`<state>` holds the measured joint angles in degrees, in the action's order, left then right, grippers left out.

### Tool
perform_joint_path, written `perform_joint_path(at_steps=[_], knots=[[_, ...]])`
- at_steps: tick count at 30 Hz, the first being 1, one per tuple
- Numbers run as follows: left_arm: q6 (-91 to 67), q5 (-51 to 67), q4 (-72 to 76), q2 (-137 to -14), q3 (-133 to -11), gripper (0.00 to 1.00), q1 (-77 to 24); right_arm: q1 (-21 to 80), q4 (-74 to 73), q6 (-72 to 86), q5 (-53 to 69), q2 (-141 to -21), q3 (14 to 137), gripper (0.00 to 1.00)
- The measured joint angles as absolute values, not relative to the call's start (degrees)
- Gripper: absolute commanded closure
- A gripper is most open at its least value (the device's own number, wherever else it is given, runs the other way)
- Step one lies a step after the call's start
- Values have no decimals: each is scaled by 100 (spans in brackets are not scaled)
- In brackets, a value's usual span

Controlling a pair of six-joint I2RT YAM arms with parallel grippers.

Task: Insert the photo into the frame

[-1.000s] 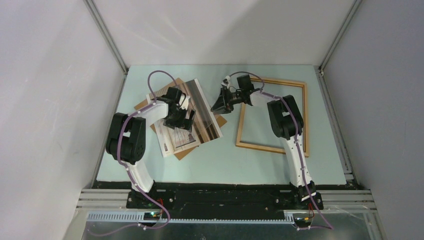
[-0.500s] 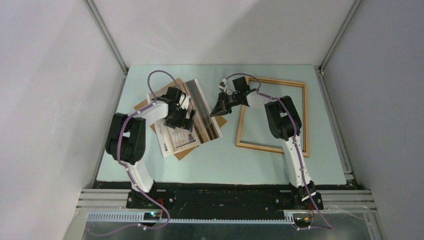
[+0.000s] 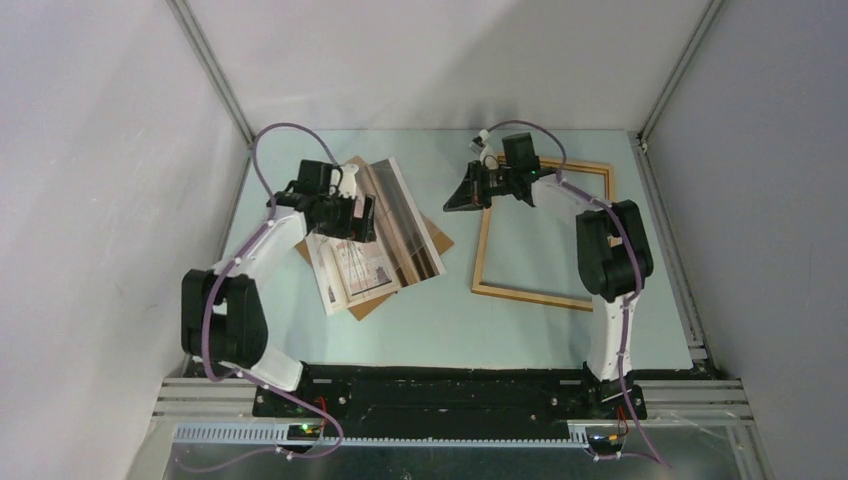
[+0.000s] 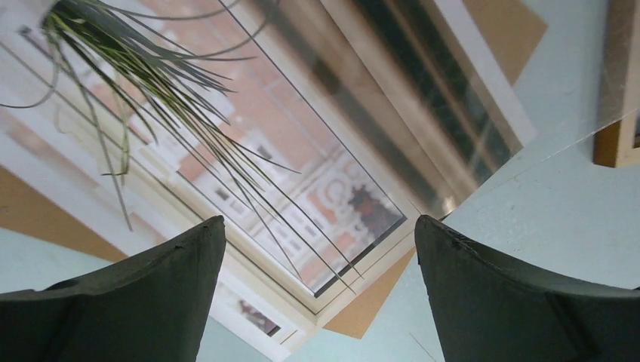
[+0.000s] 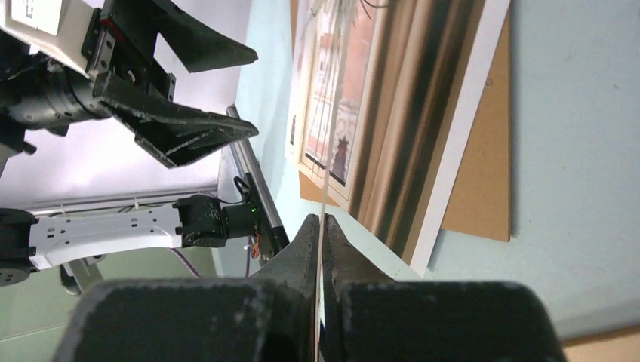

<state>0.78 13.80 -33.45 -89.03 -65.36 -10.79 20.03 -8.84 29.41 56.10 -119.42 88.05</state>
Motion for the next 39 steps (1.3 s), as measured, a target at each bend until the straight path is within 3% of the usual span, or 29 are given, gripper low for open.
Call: perform_joint_path(at_steps=[15,27,39], knots=[[34,2001,-3369,-8394,-6831,0,-521,1717,-1179,1811,5524,-10543,8134,100],[1079,2412,-3594,-7623,-7948,0,-567,1841,-3465,-248,4644,-9955,8764,100],[2915,1643,-3787,-6560,-8381,0,-2156,2362,-5308,-1879,3793,-9229,9789,100]])
